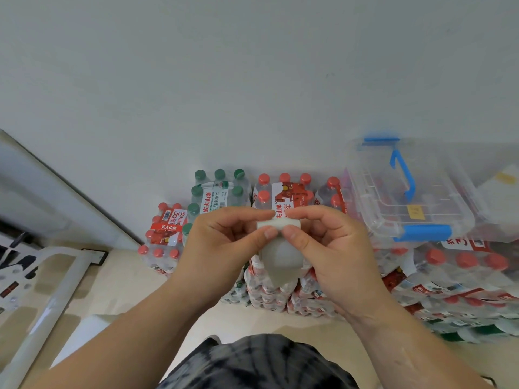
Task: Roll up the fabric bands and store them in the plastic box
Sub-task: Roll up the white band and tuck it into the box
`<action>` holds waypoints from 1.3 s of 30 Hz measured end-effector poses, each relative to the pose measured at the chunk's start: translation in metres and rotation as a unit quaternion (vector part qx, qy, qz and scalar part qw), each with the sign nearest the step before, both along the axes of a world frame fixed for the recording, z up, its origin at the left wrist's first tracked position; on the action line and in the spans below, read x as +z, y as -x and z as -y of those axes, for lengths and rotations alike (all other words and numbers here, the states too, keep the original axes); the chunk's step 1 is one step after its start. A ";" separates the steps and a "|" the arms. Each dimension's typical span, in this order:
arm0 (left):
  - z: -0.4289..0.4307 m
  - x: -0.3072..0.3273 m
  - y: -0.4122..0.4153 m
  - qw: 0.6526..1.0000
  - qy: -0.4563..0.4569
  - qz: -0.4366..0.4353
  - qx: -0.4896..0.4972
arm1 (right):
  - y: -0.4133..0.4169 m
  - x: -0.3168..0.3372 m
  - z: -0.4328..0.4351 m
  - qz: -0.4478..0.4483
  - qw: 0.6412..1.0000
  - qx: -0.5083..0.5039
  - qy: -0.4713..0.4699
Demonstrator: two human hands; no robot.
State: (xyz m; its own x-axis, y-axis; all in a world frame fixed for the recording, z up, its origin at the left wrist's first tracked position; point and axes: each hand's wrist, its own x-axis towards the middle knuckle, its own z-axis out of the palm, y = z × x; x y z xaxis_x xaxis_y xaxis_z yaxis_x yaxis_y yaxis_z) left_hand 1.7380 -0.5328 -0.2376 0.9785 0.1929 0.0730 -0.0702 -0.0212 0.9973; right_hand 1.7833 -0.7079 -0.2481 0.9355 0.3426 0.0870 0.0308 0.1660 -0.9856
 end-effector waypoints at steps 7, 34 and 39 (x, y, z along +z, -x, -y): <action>0.001 0.002 -0.001 1.000 -0.007 0.003 -0.008 | -0.005 0.001 0.001 0.011 1.000 0.002 0.005; 0.006 0.009 0.000 0.999 0.022 -0.022 -0.008 | -0.004 0.000 0.005 0.036 0.999 -0.004 0.009; 0.005 0.007 -0.001 1.000 0.009 -0.019 -0.005 | -0.002 0.001 0.002 0.005 1.000 -0.002 -0.001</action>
